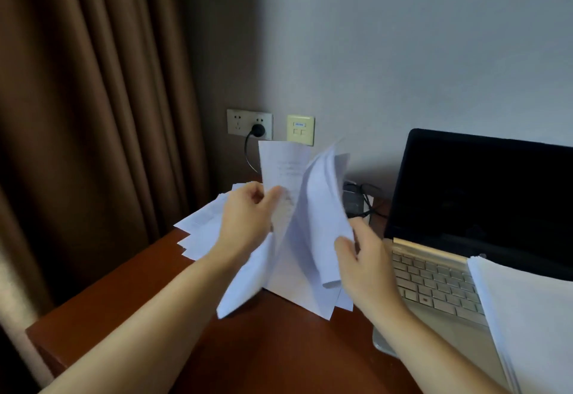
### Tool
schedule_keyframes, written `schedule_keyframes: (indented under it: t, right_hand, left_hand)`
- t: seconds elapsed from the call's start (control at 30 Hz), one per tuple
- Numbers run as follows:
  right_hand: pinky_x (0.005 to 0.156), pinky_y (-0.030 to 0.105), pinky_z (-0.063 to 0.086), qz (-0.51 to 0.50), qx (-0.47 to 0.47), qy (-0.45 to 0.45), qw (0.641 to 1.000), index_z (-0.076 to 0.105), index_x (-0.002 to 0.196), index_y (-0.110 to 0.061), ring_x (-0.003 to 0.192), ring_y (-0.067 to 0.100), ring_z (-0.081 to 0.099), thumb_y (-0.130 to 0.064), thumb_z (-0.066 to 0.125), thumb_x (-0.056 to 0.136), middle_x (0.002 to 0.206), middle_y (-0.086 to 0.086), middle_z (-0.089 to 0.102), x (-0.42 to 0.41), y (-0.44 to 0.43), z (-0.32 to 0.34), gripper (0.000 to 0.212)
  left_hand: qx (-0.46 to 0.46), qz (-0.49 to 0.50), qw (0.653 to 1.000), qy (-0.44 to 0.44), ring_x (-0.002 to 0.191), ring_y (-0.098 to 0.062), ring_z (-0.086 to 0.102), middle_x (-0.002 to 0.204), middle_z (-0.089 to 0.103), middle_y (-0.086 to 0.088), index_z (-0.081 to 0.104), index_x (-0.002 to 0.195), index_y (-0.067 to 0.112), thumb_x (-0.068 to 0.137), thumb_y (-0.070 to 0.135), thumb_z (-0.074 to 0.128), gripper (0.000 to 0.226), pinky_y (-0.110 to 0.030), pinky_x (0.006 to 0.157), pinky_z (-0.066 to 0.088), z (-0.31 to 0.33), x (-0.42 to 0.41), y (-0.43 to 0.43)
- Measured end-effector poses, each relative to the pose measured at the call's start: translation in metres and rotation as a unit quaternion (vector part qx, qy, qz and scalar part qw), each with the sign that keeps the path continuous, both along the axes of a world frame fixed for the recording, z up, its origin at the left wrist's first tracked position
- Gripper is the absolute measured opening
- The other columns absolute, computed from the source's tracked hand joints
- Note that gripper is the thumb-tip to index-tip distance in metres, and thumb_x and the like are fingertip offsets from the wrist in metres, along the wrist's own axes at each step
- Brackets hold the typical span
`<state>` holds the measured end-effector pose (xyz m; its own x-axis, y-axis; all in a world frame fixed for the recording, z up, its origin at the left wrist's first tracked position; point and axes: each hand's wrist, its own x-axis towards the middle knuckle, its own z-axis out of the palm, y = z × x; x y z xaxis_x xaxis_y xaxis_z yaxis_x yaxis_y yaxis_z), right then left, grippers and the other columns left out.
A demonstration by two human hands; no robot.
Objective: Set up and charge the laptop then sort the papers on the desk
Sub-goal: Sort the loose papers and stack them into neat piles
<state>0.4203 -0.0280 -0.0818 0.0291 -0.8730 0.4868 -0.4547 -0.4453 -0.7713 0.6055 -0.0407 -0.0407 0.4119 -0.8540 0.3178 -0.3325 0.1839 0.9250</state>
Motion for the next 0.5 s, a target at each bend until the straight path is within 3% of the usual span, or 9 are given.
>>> schedule_keyframes:
  t: [0.1, 0.2, 0.3, 0.37, 0.43, 0.5]
  right_hand:
    - [0.054, 0.030, 0.025, 0.047, 0.054, 0.025, 0.997, 0.036, 0.070, -0.013, 0.054, 0.011, 0.028, -0.012, 0.050, 0.085, 0.058, 0.000, 0.030, 0.005, 0.005, 0.006, 0.021]
    - [0.065, 0.041, 0.041, 0.103, 0.130, 0.016, 0.986, 0.056, 0.083, -0.021, 0.069, 0.022, 0.051, -0.032, 0.050, 0.076, 0.074, 0.005, 0.056, 0.003, 0.006, 0.011, 0.014]
    - [0.072, 0.028, 0.044, 0.143, 0.247, -0.161, 0.945, 0.062, 0.106, -0.035, 0.090, 0.005, 0.066, -0.032, 0.064, 0.084, 0.098, -0.013, 0.069, 0.000, 0.004, 0.018, 0.022]
    - [0.076, 0.028, 0.051, 0.160, 0.319, -0.257, 0.898, 0.063, 0.115, -0.030, 0.095, 0.006, 0.070, -0.037, 0.068, 0.088, 0.106, -0.008, 0.074, 0.000, 0.002, 0.023, 0.028]
    - [0.083, 0.042, 0.057, 0.150, 0.375, -0.271, 0.874, 0.067, 0.112, -0.021, 0.092, 0.021, 0.073, -0.029, 0.074, 0.086, 0.101, 0.005, 0.076, 0.000, -0.001, 0.022, 0.027]
    - [0.077, 0.045, 0.058, 0.114, 0.410, -0.237, 0.873, 0.069, 0.108, -0.009, 0.087, 0.033, 0.073, -0.007, 0.073, 0.085, 0.094, 0.016, 0.076, 0.000, -0.001, 0.019, 0.024]
  left_hand:
    - [0.025, -0.046, 0.998, 0.040, 0.056, -0.017, 0.063, 0.072, 0.063, -0.008, 0.058, 0.089, 0.007, 0.099, 0.037, 0.056, 0.032, -0.030, 0.053, 0.050, 0.003, -0.032, -0.011]
    - [0.051, -0.080, 0.992, 0.078, 0.046, -0.013, 0.055, 0.059, 0.057, 0.001, 0.053, 0.089, 0.011, 0.101, 0.036, 0.056, 0.028, -0.025, 0.048, 0.044, 0.006, -0.054, -0.014]
    - [0.085, -0.109, 0.979, 0.151, 0.050, -0.018, 0.050, 0.061, 0.054, -0.002, 0.053, 0.095, 0.010, 0.099, 0.044, 0.059, 0.035, -0.027, 0.051, 0.042, 0.005, -0.061, -0.017]
    - [0.104, -0.123, 0.965, 0.207, 0.057, -0.019, 0.050, 0.072, 0.055, -0.003, 0.059, 0.103, 0.007, 0.100, 0.044, 0.055, 0.037, -0.030, 0.056, 0.044, 0.001, -0.065, -0.016]
    - [0.111, -0.139, 0.956, 0.235, 0.065, -0.021, 0.056, 0.083, 0.059, -0.005, 0.062, 0.103, 0.009, 0.102, 0.035, 0.052, 0.028, -0.031, 0.061, 0.048, -0.006, -0.066, -0.012]
    - [0.113, -0.161, 0.947, 0.255, 0.077, -0.023, 0.066, 0.086, 0.064, -0.005, 0.065, 0.102, 0.011, 0.102, 0.025, 0.052, 0.019, -0.032, 0.068, 0.054, -0.011, -0.062, -0.009]
